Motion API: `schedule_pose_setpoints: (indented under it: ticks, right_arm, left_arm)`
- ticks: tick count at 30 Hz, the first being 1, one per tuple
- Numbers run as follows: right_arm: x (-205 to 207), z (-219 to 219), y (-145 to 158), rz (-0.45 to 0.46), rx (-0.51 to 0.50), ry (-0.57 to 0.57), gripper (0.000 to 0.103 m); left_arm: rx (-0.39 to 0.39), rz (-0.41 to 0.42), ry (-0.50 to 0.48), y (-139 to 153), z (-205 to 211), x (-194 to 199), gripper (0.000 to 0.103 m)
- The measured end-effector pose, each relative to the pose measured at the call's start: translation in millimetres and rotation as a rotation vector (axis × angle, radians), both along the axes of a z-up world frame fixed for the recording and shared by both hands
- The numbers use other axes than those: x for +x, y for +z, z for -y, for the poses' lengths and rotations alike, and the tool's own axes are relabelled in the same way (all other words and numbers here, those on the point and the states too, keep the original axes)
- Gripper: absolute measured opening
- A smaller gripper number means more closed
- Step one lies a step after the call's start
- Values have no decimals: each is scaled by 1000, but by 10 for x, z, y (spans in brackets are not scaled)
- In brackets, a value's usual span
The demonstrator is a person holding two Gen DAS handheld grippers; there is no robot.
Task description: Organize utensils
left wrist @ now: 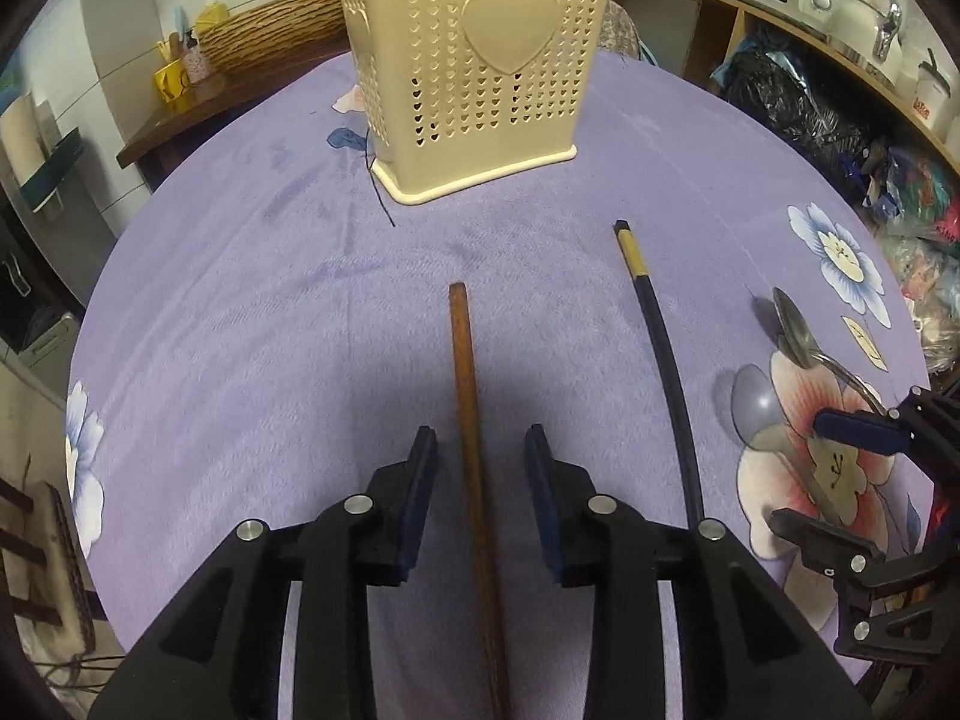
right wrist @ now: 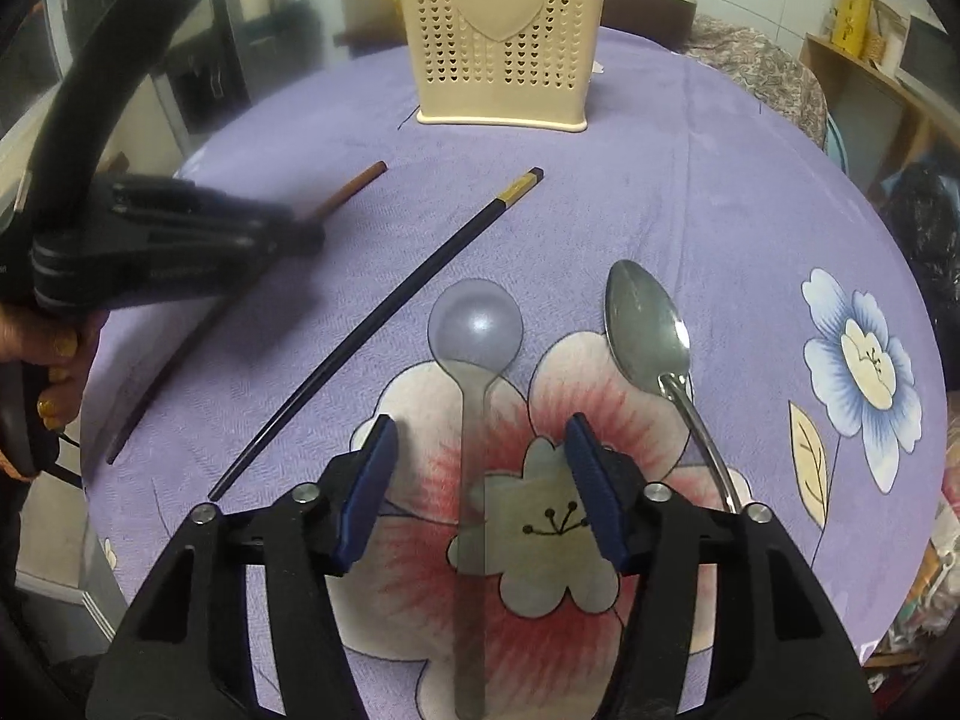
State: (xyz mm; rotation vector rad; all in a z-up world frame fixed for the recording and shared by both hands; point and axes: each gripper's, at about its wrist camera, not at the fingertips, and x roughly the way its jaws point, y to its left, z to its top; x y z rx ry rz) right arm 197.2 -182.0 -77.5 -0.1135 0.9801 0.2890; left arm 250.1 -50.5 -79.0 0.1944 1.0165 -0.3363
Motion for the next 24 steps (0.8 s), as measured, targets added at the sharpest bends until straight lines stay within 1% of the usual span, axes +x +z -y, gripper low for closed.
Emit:
schedule_pose_setpoints:
  ticks: [2,4,7,8,9,10,11,13,15,18,20,24]
  right_arm:
    - [71,-33,5,-1,-9,3,55]
    - [141,-94,11,-1,-22,13,51]
    - [304,-158,22,-7,-24,20,50]
    - [369,-171,27,-7,-28,15,48]
    - [412,-182,28,-6,-28,13,44]
    - [460,-195,34,-7,-29,12,36]
    - [492,-210,41,-11,-36,12,37]
    - [503,-230,47,-14,-49,19,37]
    - [500,-206,52,-16,-33,25,37]
    - [473,-90,142,-6,33,11,37]
    - [435,-27,261,18,61,7,37]
    - [290,122,631,87,139,8,37]
  left_arm:
    - [19,3,-10,-7,37,71,32]
    - [29,0,-10,-7,80,175,32]
    - [40,-1,-9,0,122,285,27]
    - [40,-4,-4,4,138,328,22]
    - [49,-4,-3,5,161,361,16]
    - [66,1,-6,4,190,384,12]
    - [74,5,-6,2,205,393,9]
    - [80,9,1,2,223,402,8]
    - [76,13,4,2,219,398,8]
    - [32,23,23,74,142,377,8]
    - [-13,54,29,227,70,321,8]
    - [-125,167,35,749,-127,76,8]
